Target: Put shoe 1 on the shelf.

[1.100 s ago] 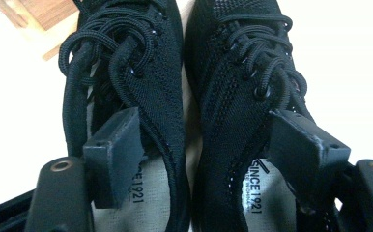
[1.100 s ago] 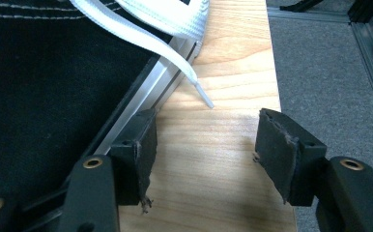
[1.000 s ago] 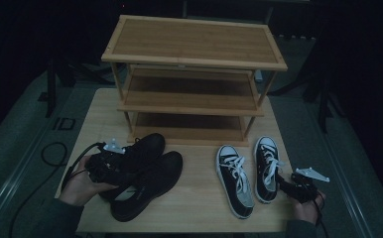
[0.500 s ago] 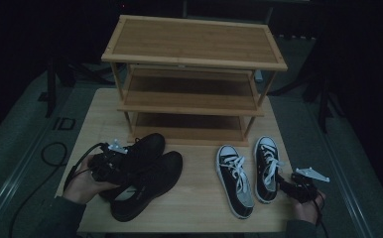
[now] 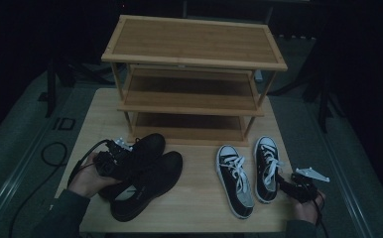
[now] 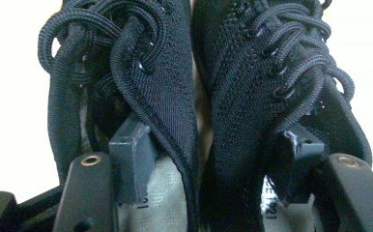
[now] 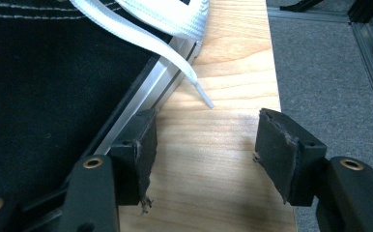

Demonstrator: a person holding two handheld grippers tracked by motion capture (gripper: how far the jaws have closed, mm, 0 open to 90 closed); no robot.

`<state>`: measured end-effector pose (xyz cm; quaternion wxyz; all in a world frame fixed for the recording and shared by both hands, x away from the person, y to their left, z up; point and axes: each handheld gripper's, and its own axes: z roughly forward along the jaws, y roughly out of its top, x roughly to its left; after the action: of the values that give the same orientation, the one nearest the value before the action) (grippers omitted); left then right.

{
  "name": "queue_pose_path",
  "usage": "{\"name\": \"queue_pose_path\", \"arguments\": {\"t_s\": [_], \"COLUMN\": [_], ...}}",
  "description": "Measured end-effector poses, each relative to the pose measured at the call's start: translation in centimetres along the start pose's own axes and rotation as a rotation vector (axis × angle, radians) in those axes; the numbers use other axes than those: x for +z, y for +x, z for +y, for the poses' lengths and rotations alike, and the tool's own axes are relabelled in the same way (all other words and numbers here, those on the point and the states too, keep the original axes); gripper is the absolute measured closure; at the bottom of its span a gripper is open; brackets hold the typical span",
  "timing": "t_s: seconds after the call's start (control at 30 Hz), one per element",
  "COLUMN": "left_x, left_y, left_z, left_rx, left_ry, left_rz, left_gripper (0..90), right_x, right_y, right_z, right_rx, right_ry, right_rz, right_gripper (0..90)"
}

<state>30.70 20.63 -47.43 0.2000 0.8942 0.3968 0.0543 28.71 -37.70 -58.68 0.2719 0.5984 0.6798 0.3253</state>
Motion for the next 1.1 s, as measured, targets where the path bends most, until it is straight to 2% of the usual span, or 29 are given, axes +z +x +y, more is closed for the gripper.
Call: {"name": "queue_pose_path", "arguments": {"t_s": [0.27, 0.47, 0.73, 0.8, 0.87, 0.97, 1.1], "left_x": [0.4, 0.8, 1.1, 1.2, 1.2, 1.1, 1.0], "left_y": [0.2, 0.1, 0.5, 0.6, 0.5, 0.5, 0.3], "left_z": [0.3, 0.7, 1.0, 1.0, 0.9, 0.9, 0.8], "left_rx": [0.003, 0.018, 0.008, 0.01, 0.018, 0.017, 0.02], "left_ry": [0.043, 0.082, 0.11, 0.107, 0.104, 0.096, 0.09], "left_rz": [-0.029, -0.027, -0.074, -0.099, -0.089, -0.049, -0.034], "left_gripper": [46.2, 51.4, 58.9, 64.0, 71.4, 82.6, 84.7], "right_x": [0.0, 0.0, 0.0, 0.0, 0.0, 0.0, 0.0], "right_y": [0.0, 0.0, 0.0, 0.0, 0.0, 0.0, 0.0], "right_z": [0.0, 0.0, 0.0, 0.0, 0.0, 0.0, 0.0], "right_rx": [0.0, 0.0, 0.0, 0.0, 0.0, 0.0, 0.0], "right_ry": [0.0, 0.0, 0.0, 0.0, 0.0, 0.0, 0.0], "right_rz": [0.0, 0.0, 0.0, 0.0, 0.0, 0.0, 0.0], "right_gripper": [39.7, 39.7, 39.7, 39.7, 39.7, 39.7, 39.7]}}
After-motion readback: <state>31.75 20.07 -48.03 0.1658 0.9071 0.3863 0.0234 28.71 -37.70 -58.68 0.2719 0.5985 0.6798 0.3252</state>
